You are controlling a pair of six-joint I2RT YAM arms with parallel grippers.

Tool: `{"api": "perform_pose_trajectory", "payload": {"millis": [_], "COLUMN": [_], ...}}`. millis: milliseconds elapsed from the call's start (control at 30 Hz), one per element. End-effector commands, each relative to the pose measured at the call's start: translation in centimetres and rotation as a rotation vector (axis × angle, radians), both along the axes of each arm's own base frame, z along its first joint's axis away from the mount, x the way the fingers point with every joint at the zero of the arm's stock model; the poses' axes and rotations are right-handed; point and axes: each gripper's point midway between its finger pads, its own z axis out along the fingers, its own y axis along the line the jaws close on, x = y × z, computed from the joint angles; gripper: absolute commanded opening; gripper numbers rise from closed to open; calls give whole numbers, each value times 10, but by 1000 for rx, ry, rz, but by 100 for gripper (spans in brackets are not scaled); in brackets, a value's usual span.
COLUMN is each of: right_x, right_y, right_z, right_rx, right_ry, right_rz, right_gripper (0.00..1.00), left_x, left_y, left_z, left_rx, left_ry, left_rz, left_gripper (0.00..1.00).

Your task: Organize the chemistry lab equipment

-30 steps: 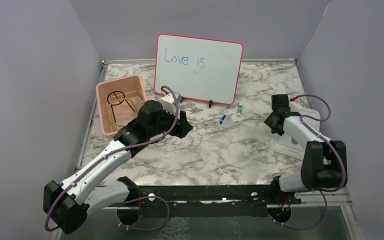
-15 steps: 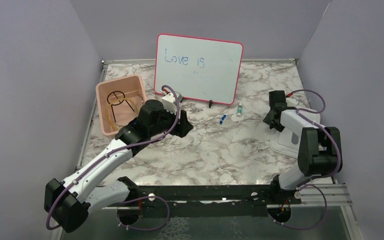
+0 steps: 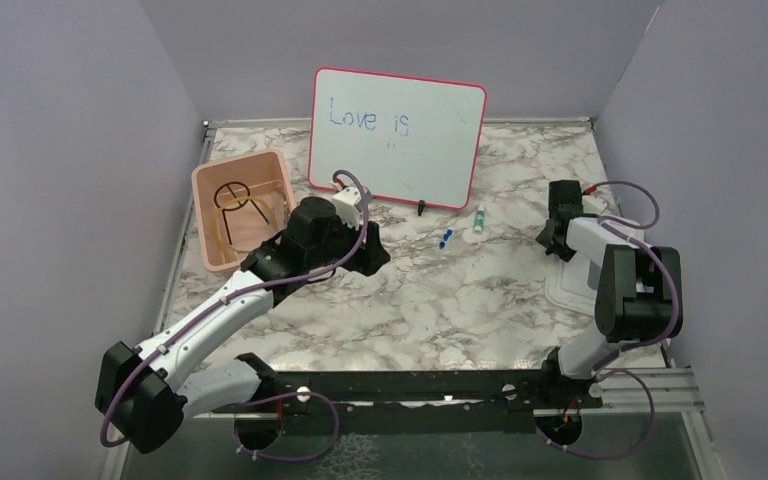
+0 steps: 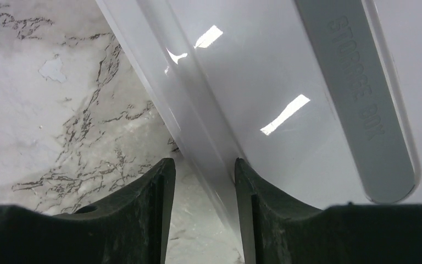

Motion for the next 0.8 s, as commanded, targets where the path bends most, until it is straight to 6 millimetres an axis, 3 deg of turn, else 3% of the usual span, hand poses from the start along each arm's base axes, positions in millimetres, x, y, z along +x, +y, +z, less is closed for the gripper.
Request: {"api": "perform_pose_trajectory", "payload": {"millis": [0,167,300,533,767], "right_x": [13,17,20,19,9], "right_y": [20,25,31,65,93], "right_z": [-17,-12,7,51,96], "right_rx": [123,136,156,308,443], "right_ry": [-22,-26,-76,-246,-407], "right_rz": [83,126,157,232,280], "right_gripper": [43,17,6,2,1], "left_x": [4,4,1,-9,-11], "left_y": [-16,-36,-64,-136,-200], "left_z": [22,39,51,57,42], "left_rx": [-74,-163,-224,-349,-382], "left_ry": [-11,4,29,123,213], "left_rz": [-44,-98,-144,-210,-213], "left_gripper": [69,69,69,69,69]}}
